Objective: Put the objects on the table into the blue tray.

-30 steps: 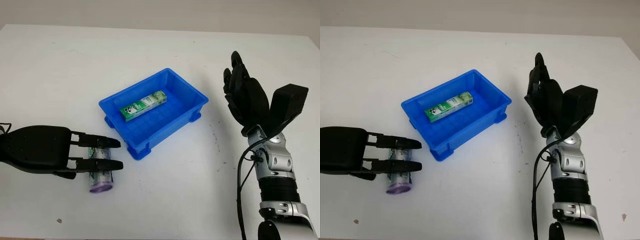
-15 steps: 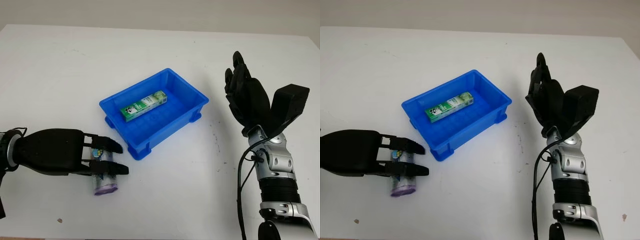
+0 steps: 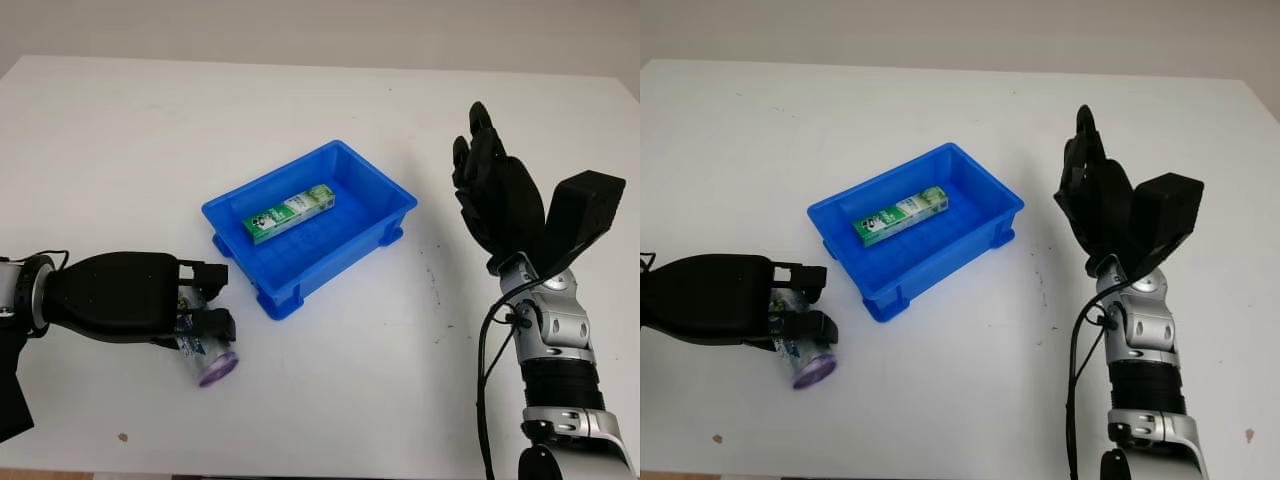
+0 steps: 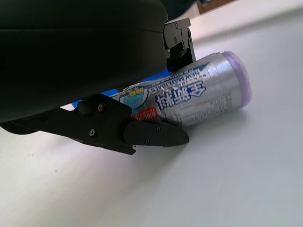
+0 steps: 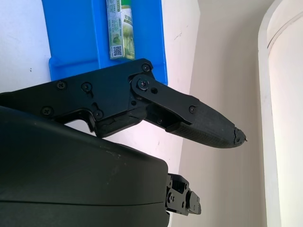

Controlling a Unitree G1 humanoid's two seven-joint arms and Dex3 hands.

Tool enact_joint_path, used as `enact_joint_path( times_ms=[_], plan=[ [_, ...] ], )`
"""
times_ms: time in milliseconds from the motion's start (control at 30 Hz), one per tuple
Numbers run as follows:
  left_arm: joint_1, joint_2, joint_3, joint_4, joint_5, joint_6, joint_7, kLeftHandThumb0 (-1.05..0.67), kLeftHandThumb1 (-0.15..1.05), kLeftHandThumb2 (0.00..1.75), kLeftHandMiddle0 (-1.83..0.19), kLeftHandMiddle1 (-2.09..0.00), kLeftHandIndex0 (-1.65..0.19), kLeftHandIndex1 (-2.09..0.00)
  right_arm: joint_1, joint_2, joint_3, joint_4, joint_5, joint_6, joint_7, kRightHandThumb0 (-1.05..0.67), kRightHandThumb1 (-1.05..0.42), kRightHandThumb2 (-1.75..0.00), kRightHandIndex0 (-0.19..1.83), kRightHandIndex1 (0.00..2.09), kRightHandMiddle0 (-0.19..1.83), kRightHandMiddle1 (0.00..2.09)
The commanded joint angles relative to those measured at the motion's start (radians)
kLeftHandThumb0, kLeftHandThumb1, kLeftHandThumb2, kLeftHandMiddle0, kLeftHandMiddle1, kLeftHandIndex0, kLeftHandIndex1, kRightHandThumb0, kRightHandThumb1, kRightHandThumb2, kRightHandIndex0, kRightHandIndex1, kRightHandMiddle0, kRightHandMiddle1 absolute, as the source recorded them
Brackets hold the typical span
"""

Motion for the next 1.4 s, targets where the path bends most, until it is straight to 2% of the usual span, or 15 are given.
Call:
enact_joint_path(
  times_ms=[0,67,133,267,433,500,633,733,800,867,1067,1100,1167,1233,1367],
  plan=[
    [0.078,-0.016,-0.008,-0.04,-0.21,-0.054,-0.222,-0.49,1.05,0.32,-0.96,-2.09,-0.6,-2.09,0.007,-0.016,-0.007,-0.026,0.003,0.012,-0.001,-0.75,-1.05,-0.85,-0.19,0.0,-0.19,0.0],
    [0.13,0.056,-0.06,-0.133,-0.648,0.023,-0.622,-0.46,1.05,0.28,-0.99,-2.09,-0.69,-2.09,0.007,-0.017,-0.006,-0.028,0.004,0.014,0.002,-0.75,-1.05,-0.85,-0.19,0.0,-0.19,0.0],
    [0.173,0.141,-0.115,-0.316,-1.042,0.221,-0.99,-0.44,1.05,0.29,-0.9,-2.09,-0.63,-2.09,0.006,-0.017,-0.006,-0.023,0.007,0.01,0.007,-0.74,-1.05,-0.85,-0.19,0.0,-0.19,0.0],
    [0.145,0.205,-0.078,-0.609,-1.49,0.651,-1.516,-0.44,1.05,0.35,-0.76,-2.09,-0.34,-2.09,0.002,-0.013,-0.005,-0.011,0.006,0.0,0.003,-0.73,-1.05,-0.85,-0.19,0.0,-0.19,0.0],
    [0.01,0.173,0.063,-0.742,-1.799,1.084,-1.876,-0.44,1.05,0.3,-0.61,-2.09,-0.27,-1.99,-0.001,-0.014,-0.001,-0.017,0.001,0.008,-0.003,-0.71,-1.05,-0.85,-0.19,0.0,-0.19,0.0],
    [-0.022,0.152,0.117,-0.764,-1.853,1.189,-1.948,-0.43,1.05,0.3,-0.5,-2.09,-0.27,-1.82,-0.002,-0.016,-0.002,-0.012,0.004,0.004,0.004,-0.71,-1.05,-0.85,-0.19,0.0,-0.19,0.0],
    [-0.047,0.085,0.23,-0.771,-1.985,1.371,-2.077,-0.41,1.05,0.3,-0.58,-2.09,-0.26,-2.07,0.002,-0.01,0.001,-0.02,-0.003,0.008,-0.008,-0.71,-1.05,-0.83,-0.19,0.0,-0.19,0.0],
    [-0.052,0.027,0.312,-0.762,-2.025,1.474,-2.159,-0.39,1.05,0.27,-0.66,-2.09,-0.3,-1.88,0.004,-0.011,0.006,-0.027,-0.008,0.018,-0.016,-0.71,-1.05,-0.82,-0.19,0.0,-0.19,0.0],
    [-0.071,-0.001,0.347,-0.752,-2.025,1.52,-2.209,-0.39,1.05,0.27,-0.63,-2.09,-0.32,-1.75,0.004,-0.011,0.007,-0.027,-0.008,0.019,-0.014,-0.71,-1.05,-0.82,-0.19,0.0,-0.19,0.0],
    [-0.105,-0.032,0.377,-0.724,-2.028,1.551,-2.268,-0.39,1.05,0.27,-0.62,-2.09,-0.3,-1.87,0.004,-0.01,0.006,-0.024,-0.009,0.016,-0.015,-0.71,-1.05,-0.82,-0.19,0.0,-0.19,0.0],
    [-0.259,-0.1,0.403,-0.64,-1.974,1.639,-2.399,-0.38,1.05,0.27,-0.38,-2.08,-0.27,-1.47,0.004,-0.012,0.01,-0.024,-0.016,0.025,-0.019,-0.72,-1.05,-0.82,-0.19,0.0,-0.19,0.0],
    [-0.284,-0.118,0.422,-0.621,-1.959,1.633,-2.385,-0.39,1.05,0.28,-0.46,-2.09,-0.24,-1.8,0.004,-0.012,0.01,-0.023,-0.016,0.026,-0.017,-0.72,-1.05,-0.82,-0.19,0.0,-0.19,0.0],
    [-0.319,-0.146,0.457,-0.586,-1.922,1.642,-2.325,-0.38,1.05,0.26,-0.55,-2.09,-0.24,-2.02,0.003,-0.011,0.01,-0.018,-0.015,0.022,-0.014,-0.71,-1.05,-0.83,-0.19,0.0,-0.19,0.0],
    [-0.331,-0.167,0.49,-0.595,-1.842,1.654,-2.203,-0.4,1.05,0.28,-0.58,-2.09,-0.18,-2.08,0.002,-0.011,0.011,-0.014,-0.018,0.017,-0.014,-0.71,-1.05,-0.83,-0.19,0.0,-0.19,0.0],
    [-0.286,-0.246,0.534,-0.627,-1.609,1.48,-1.96,-0.33,1.05,0.3,-0.48,-2.09,-0.02,-2.09,0.001,-0.01,0.011,-0.009,-0.017,0.014,-0.008,-0.72,-1.05,-0.83,-0.19,0.0,-0.19,0.0]
  ],
)
